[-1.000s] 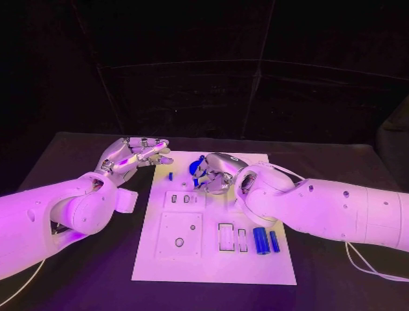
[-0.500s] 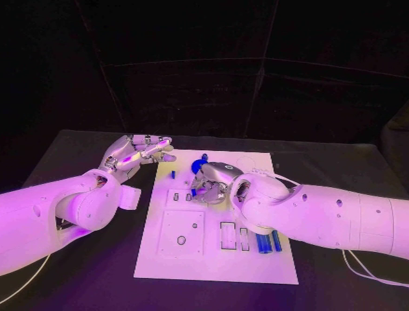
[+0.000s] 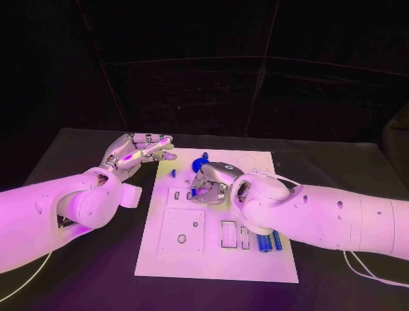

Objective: Assemble the parts on the task board

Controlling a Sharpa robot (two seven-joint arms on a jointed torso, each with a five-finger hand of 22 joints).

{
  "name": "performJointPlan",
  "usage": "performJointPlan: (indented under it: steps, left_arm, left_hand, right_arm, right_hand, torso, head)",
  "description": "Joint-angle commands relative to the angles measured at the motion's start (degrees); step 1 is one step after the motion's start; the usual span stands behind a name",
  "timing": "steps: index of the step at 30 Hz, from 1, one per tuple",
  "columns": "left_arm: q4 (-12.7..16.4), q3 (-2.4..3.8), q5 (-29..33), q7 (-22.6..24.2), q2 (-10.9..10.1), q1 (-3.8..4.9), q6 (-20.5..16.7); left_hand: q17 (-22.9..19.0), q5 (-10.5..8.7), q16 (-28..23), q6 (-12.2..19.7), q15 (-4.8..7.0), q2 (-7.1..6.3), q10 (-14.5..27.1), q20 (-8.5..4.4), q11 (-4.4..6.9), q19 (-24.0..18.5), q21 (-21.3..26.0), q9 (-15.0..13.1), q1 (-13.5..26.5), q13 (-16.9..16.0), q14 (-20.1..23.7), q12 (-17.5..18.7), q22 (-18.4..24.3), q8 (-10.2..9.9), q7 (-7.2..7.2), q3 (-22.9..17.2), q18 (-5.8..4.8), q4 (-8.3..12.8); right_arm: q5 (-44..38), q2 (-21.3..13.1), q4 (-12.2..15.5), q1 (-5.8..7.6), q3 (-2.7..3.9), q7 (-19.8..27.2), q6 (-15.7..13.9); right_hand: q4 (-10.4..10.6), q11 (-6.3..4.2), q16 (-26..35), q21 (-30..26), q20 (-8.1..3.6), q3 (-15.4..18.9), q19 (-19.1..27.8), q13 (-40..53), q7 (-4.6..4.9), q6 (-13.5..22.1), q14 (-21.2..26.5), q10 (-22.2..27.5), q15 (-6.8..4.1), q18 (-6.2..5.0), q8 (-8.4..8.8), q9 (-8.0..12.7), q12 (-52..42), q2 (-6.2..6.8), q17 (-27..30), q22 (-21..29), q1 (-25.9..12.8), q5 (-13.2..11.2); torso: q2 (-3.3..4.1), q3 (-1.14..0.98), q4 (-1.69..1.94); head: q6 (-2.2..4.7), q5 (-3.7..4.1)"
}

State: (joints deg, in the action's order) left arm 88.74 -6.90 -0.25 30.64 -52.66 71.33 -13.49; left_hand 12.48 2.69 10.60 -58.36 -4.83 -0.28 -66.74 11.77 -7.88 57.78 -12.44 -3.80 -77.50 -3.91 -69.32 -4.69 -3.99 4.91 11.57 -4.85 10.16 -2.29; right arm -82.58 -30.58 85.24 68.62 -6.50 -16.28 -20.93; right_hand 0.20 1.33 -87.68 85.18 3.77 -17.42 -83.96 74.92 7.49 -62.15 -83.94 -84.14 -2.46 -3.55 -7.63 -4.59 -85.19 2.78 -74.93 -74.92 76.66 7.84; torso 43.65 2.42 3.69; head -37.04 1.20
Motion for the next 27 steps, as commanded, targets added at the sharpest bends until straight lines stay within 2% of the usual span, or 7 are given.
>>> performJointPlan:
  steps: [1, 6, 12, 17, 22, 27]
  left_arm:
    - [0.03, 0.05, 0.21, 0.77, -0.01, 0.09, 0.66]
    - [0.02, 0.04, 0.21, 0.73, -0.05, 0.08, 0.68]
    - [-0.01, 0.04, 0.21, 0.70, -0.11, 0.08, 0.62]
    - [0.00, 0.04, 0.21, 0.69, -0.12, 0.08, 0.64]
    - [-0.03, 0.04, 0.21, 0.66, -0.12, 0.08, 0.65]
    - [0.08, 0.04, 0.21, 0.61, -0.13, 0.08, 0.55]
  left_hand:
    - [0.05, 0.04, -0.35, -0.14, -0.24, 0.47, -0.05, -0.04, -0.09, 0.46, 0.37, 0.01, -0.14, 0.07, -0.14, 0.10, 0.06, -0.20, 0.07, -0.10, 0.38, 0.36]
    - [0.05, 0.04, -0.35, -0.14, -0.24, 0.47, -0.05, -0.04, -0.09, 0.46, 0.37, 0.01, -0.14, 0.07, -0.14, 0.10, 0.06, -0.20, 0.07, -0.10, 0.38, 0.36]
    - [0.08, 0.04, -0.36, -0.15, -0.24, 0.47, -0.09, -0.04, -0.09, 0.48, 0.39, 0.01, -0.07, 0.07, -0.17, 0.13, 0.06, -0.22, 0.08, -0.10, 0.39, 0.35]
    - [0.08, 0.04, -0.36, -0.15, -0.24, 0.47, -0.09, -0.04, -0.09, 0.48, 0.39, 0.01, -0.07, 0.07, -0.17, 0.13, 0.06, -0.22, 0.08, -0.10, 0.39, 0.35]
    - [0.08, 0.04, -0.36, -0.15, -0.24, 0.47, -0.09, -0.04, -0.09, 0.48, 0.39, 0.01, -0.07, 0.07, -0.17, 0.13, 0.06, -0.22, 0.08, -0.10, 0.39, 0.35]
    - [0.10, 0.04, -0.38, -0.13, -0.24, 0.46, -0.08, -0.03, -0.11, 0.50, 0.41, 0.02, 0.01, 0.08, -0.19, 0.17, 0.06, -0.26, 0.10, -0.09, 0.39, 0.33]
  right_arm:
    - [-0.52, -0.27, -0.11, -0.26, -0.26, -0.55, 2.34]
    - [-0.81, -0.50, -0.14, -0.27, -0.26, -0.94, 3.31]
    - [-1.08, -0.69, 0.00, -0.28, -0.26, -1.51, 3.49]
    - [-1.16, -0.74, 0.00, -0.28, -0.27, -1.55, 3.37]
    - [-1.18, -0.68, -0.07, -0.28, -0.27, -1.42, 2.90]
    - [-1.19, -0.59, -0.22, -0.28, -0.27, -1.74, 2.12]
  right_hand:
    - [-0.47, 0.11, 0.19, -0.15, -0.25, -0.06, -0.38, 10.84, -1.27, -1.56, -4.78, -2.86, -0.16, 0.98, 0.18, -0.07, 0.22, 0.21, -8.83, -2.29, -0.55, 0.29]
    - [-0.67, 0.28, 0.24, -0.23, -0.16, 0.22, -0.31, 10.52, -1.07, -1.22, -4.77, -2.60, -0.05, 0.96, 0.48, 0.05, 0.62, 1.00, -8.74, -2.15, -1.06, 0.47]
    - [-0.90, 0.85, 0.29, -0.33, 0.15, 0.85, -0.22, 9.57, -0.36, 0.45, -4.75, -1.84, 0.38, 0.94, 1.60, 0.50, 1.82, 2.28, -8.71, -1.99, -1.97, 1.69]
    - [-0.95, 1.24, 0.31, -0.37, 0.45, 1.19, -0.19, 8.85, 0.08, 1.52, -4.75, -1.26, 0.72, 0.93, 2.26, 0.74, 2.73, 2.80, -8.68, -1.94, -2.47, 2.28]
    - [-0.87, 1.62, 0.33, -0.42, 0.80, 1.97, -0.15, 8.54, 0.47, 2.69, -4.74, -1.00, 1.08, 0.91, 2.90, 0.85, 3.12, 3.72, -8.66, -1.88, -3.35, 2.60]
    - [-0.48, 1.79, 0.41, -0.50, 1.05, 2.88, -0.07, 8.02, 0.60, 3.23, -4.70, -0.60, 1.27, 0.87, 3.14, 0.79, 3.76, 4.20, -8.52, -1.73, -4.30, 2.75]
  torso:
    - [0.02, 0.00, -0.02]
    - [-0.01, 0.02, -0.01]
    - [0.02, -0.02, 0.01]
    - [0.01, 0.02, 0.03]
    - [0.03, -0.04, 0.00]
    - [-0.02, 0.03, 0.10]
  head:
    - [-0.14, 0.07]
    - [-0.23, -0.25]
    - [-0.42, -0.03]
    - [-0.35, 0.06]
    - [-0.29, -0.07]
    - [-0.34, 0.10]
